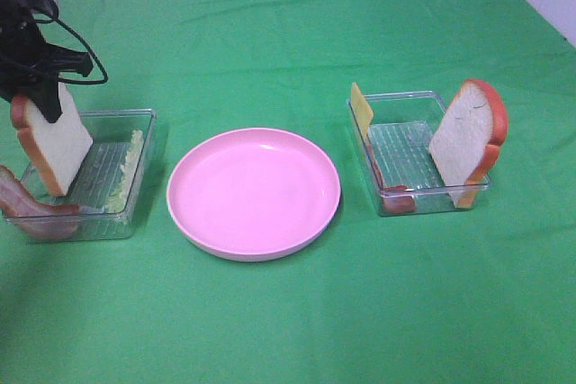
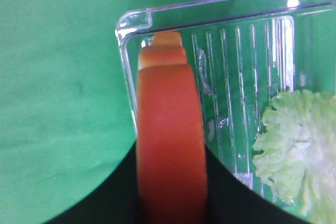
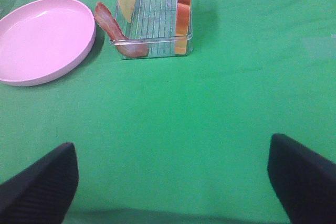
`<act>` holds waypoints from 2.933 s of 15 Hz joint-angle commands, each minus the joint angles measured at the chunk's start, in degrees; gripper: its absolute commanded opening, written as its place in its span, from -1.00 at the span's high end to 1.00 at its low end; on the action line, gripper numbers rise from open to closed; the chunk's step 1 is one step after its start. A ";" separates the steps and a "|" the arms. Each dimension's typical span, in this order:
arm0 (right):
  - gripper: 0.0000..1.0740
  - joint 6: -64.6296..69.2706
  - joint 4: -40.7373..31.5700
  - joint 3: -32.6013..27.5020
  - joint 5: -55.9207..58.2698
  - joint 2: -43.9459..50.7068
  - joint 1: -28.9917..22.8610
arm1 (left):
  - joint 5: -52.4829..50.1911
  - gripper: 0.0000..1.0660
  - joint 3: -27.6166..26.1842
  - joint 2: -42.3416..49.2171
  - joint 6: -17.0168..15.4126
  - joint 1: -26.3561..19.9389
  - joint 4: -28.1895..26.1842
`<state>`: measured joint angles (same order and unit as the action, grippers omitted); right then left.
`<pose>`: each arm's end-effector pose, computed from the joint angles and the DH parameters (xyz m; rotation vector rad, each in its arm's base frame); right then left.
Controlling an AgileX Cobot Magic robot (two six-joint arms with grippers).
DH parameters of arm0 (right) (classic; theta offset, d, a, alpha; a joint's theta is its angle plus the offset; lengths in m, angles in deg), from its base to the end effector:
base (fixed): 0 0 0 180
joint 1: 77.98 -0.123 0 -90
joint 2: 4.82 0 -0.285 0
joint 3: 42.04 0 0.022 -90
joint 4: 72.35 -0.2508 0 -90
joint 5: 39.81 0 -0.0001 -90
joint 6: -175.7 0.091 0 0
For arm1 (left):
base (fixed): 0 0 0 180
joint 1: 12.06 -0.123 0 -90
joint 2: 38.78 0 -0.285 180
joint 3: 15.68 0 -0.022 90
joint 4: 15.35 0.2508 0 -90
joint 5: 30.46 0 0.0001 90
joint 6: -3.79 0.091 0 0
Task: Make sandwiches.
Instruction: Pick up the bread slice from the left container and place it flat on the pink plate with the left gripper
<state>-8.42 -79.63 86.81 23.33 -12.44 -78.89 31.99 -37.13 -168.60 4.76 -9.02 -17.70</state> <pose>-0.0027 0.0103 0.2620 -0.0990 2.1206 0.1213 0.4411 -0.0267 0.1939 0.0804 2.9804 -0.0608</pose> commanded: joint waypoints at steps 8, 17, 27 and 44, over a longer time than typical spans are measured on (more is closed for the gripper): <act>-0.75 -0.80 -0.11 -0.29 0.00 1.83 0.11 | 5.90 1.00 -8.48 12.89 -1.95 0.17 -5.73; -0.75 -0.80 -0.29 -0.29 0.00 1.83 0.11 | 2.86 1.00 -10.03 8.59 2.64 11.17 -31.97; -0.75 -0.80 -0.29 -0.29 0.00 1.83 0.11 | -12.95 1.00 5.50 1.09 5.73 18.28 -38.22; -0.75 -0.74 -0.29 -0.29 0.00 1.83 0.11 | -13.35 1.00 7.16 -0.52 -0.29 21.66 -33.80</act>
<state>-8.42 -79.80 86.81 23.33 -12.44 -78.89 18.35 -30.31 -170.03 5.28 12.29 -51.68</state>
